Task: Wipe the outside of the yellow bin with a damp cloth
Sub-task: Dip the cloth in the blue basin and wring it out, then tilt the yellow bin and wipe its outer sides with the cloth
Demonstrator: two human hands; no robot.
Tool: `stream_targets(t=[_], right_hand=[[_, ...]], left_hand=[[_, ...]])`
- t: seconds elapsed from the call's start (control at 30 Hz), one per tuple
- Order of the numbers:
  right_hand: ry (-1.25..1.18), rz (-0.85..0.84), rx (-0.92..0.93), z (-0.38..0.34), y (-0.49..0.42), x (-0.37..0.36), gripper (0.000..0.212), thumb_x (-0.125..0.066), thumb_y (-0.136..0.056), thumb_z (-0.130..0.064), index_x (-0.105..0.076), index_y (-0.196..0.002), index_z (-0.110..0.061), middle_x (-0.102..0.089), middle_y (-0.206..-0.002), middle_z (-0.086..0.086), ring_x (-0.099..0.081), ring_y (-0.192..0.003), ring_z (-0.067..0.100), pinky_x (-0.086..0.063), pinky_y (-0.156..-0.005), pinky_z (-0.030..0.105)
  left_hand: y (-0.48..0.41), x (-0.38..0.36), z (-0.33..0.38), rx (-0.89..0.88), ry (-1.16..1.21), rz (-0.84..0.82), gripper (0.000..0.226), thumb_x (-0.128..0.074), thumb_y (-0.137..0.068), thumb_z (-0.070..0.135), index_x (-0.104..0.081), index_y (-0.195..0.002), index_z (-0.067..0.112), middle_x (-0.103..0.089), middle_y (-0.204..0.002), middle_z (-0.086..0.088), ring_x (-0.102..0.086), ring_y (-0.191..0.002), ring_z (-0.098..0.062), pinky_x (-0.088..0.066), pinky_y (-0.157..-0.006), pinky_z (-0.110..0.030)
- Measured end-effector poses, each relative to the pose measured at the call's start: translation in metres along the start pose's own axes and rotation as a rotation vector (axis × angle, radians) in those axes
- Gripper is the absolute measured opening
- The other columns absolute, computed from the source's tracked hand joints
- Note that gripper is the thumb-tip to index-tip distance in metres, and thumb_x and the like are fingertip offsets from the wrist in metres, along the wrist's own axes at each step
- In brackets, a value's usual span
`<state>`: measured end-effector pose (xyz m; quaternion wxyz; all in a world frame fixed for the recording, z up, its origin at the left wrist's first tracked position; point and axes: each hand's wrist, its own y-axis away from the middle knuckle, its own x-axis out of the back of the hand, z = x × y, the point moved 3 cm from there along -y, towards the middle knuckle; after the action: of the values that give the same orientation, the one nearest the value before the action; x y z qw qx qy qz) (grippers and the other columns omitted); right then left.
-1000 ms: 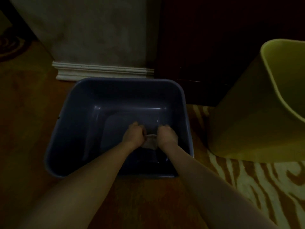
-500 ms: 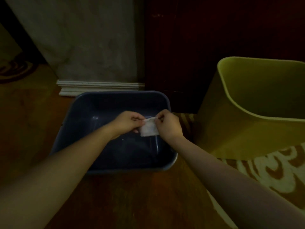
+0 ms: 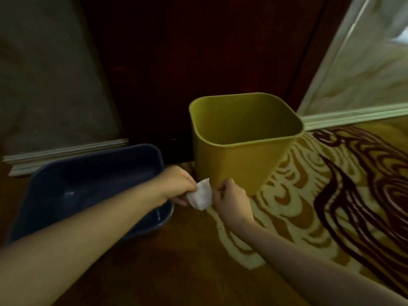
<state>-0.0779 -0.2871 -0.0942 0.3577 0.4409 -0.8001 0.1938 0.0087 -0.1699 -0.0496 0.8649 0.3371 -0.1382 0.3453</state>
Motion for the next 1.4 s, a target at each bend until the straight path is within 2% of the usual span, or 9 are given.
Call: stream_targets(t=[0.23,0.43,0.63,0.8,0.93,1.1,1.2,1.3,1.4], right_hand=[[0.204,0.139,-0.155,0.039,0.003,0.042,0.015,-0.043,-0.094,-0.024,-0.046,-0.099,-0.010,-0.061,-0.099,0.010,-0.062,-0.088,0.026,-0.043,-0.062,0.030],[-0.004,0.125,-0.115,0.057,0.002,0.054,0.008,-0.043,-0.093,-0.021,-0.046,-0.091,-0.014,-0.060,-0.086,0.007,-0.059,-0.076,0.023,-0.044,-0.058,0.030],[-0.167,0.063,-0.104,0.077,0.004,0.057,0.016,-0.047,-0.093,-0.025,-0.057,-0.086,-0.014,-0.063,-0.077,-0.001,-0.058,-0.065,0.008,-0.041,-0.049,0.016],[-0.252,0.137,-0.122,0.092,0.000,0.071,0.018,-0.051,-0.092,-0.023,-0.062,-0.079,-0.018,-0.059,-0.066,-0.010,-0.054,-0.060,0.002,-0.038,-0.049,0.013],[-0.278,0.239,-0.182,0.098,-0.006,0.074,0.020,-0.049,-0.093,-0.019,-0.062,-0.079,-0.013,-0.061,-0.072,-0.001,-0.056,-0.064,0.010,-0.045,-0.055,0.023],[-0.237,0.438,-0.251,0.105,-0.019,0.085,0.019,-0.043,-0.094,-0.023,-0.052,-0.079,-0.017,-0.049,-0.073,-0.007,-0.045,-0.065,0.006,-0.038,-0.057,0.024],[-0.211,0.546,-0.255,0.103,-0.027,0.089,0.020,-0.040,-0.096,-0.025,-0.054,-0.086,-0.014,-0.046,-0.076,-0.008,-0.045,-0.068,0.007,-0.038,-0.062,0.024],[-0.151,0.598,-0.226,0.098,-0.038,0.089,0.021,-0.039,-0.096,-0.023,-0.054,-0.090,-0.011,-0.051,-0.084,-0.001,-0.051,-0.075,0.014,-0.039,-0.062,0.025],[-0.088,0.643,-0.156,0.085,-0.047,0.085,0.020,-0.040,-0.096,-0.020,-0.055,-0.091,-0.008,-0.054,-0.086,0.004,-0.054,-0.076,0.018,-0.044,-0.060,0.027]], left_hand=[[0.010,-0.089,0.046,-0.042,0.139,0.034,0.017,-0.055,-0.085,0.004,-0.059,-0.070,0.011,-0.063,-0.078,-0.012,-0.067,-0.076,-0.027,-0.058,-0.065,-0.034],[-0.001,-0.108,0.053,0.059,0.309,0.007,0.021,-0.052,-0.085,-0.005,-0.054,-0.068,0.007,-0.059,-0.072,-0.013,-0.061,-0.066,-0.021,-0.056,-0.057,-0.031],[-0.006,-0.117,0.057,0.057,0.324,-0.033,0.014,-0.054,-0.086,-0.001,-0.063,-0.082,0.008,-0.064,-0.084,-0.012,-0.064,-0.077,-0.020,-0.057,-0.058,-0.025],[-0.007,-0.126,0.074,0.043,0.406,-0.091,0.022,-0.048,-0.089,-0.003,-0.062,-0.105,-0.004,-0.064,-0.076,-0.012,-0.062,-0.066,-0.016,-0.055,-0.049,-0.020],[-0.009,-0.123,0.092,-0.107,-0.025,0.011,0.025,-0.046,-0.091,0.007,-0.064,-0.109,0.007,-0.068,-0.096,-0.012,-0.065,-0.083,-0.022,-0.058,-0.075,-0.036],[0.009,-0.080,0.140,-1.002,-0.704,0.744,0.033,-0.053,-0.085,0.016,-0.056,-0.118,0.016,-0.062,-0.106,-0.005,-0.055,-0.097,-0.019,-0.045,-0.077,-0.030],[-0.022,-0.066,0.147,-0.731,-0.974,0.643,0.042,-0.051,-0.088,0.030,-0.050,-0.126,0.014,-0.060,-0.119,-0.009,-0.052,-0.113,-0.026,-0.043,-0.090,-0.040],[-0.051,-0.064,0.134,-0.567,-0.874,0.420,0.029,-0.046,-0.093,0.030,-0.058,-0.113,0.013,-0.058,-0.083,0.004,-0.055,-0.073,-0.010,-0.042,-0.058,-0.022],[-0.060,-0.065,0.130,-0.646,-0.791,0.515,0.019,-0.044,-0.094,0.024,-0.059,-0.097,0.012,-0.045,-0.068,0.011,-0.049,-0.062,-0.008,-0.029,-0.048,-0.017]])
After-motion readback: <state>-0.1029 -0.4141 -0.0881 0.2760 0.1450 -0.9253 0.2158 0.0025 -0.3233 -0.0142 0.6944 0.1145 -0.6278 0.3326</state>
